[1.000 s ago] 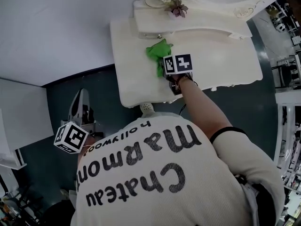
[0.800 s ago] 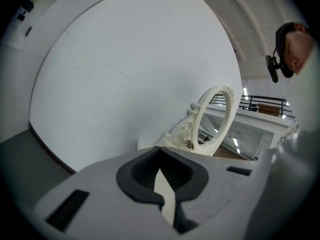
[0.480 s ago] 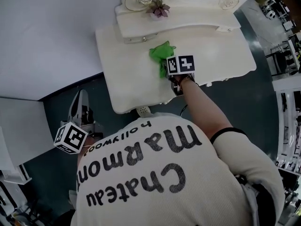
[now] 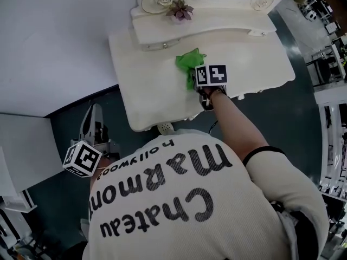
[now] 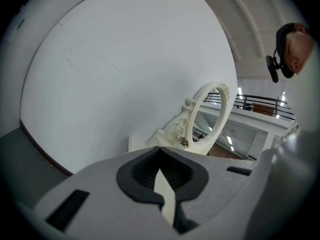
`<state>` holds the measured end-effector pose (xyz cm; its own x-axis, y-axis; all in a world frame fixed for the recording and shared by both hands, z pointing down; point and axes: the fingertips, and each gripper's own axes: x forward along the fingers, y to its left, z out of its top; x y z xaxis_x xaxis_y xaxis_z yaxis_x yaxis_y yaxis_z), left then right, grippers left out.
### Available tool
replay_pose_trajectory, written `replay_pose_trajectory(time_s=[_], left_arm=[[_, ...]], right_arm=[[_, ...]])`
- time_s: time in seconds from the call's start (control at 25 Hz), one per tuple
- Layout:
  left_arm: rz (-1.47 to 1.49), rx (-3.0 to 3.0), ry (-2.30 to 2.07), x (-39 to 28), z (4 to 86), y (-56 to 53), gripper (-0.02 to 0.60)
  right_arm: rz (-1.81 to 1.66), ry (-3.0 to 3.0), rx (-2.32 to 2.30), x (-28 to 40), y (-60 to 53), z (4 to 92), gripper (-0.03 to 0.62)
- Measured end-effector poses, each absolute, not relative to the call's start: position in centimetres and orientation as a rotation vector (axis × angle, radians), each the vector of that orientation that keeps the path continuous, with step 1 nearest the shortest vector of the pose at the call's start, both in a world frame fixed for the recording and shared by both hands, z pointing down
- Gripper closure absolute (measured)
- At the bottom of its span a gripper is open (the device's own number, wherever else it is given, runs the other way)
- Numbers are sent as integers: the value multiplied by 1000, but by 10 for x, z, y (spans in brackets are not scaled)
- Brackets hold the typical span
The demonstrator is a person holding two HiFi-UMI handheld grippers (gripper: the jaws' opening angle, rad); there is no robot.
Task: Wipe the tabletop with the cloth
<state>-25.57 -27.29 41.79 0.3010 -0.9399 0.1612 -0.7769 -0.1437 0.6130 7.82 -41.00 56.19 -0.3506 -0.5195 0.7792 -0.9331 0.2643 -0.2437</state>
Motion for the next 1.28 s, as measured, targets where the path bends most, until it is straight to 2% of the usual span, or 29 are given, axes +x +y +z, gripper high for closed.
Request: replay_pose_trajectory(time_s=[0.16,0.48,0.72,0.92,1.28], left_arm=[[-354,1938,-1560,-269,419,-260,574],[-402,1858,-1662,-308,418,-218,574],[-453,1746,-1797,-360,415,-168,574],[-451,1699,-1824,-380,423,-135,574],[-445,1671,-1825,-403,436,-95,574]], right_arm=[[844,-1971,1225,56,-406,549,499],[814,-2219,840,-97,-368,526,499],[786,-2227,644,-164,-320,542,499],[796,-2221,587,-196,-295,551,497],[844,-2220,720,-198,-291,563,499]])
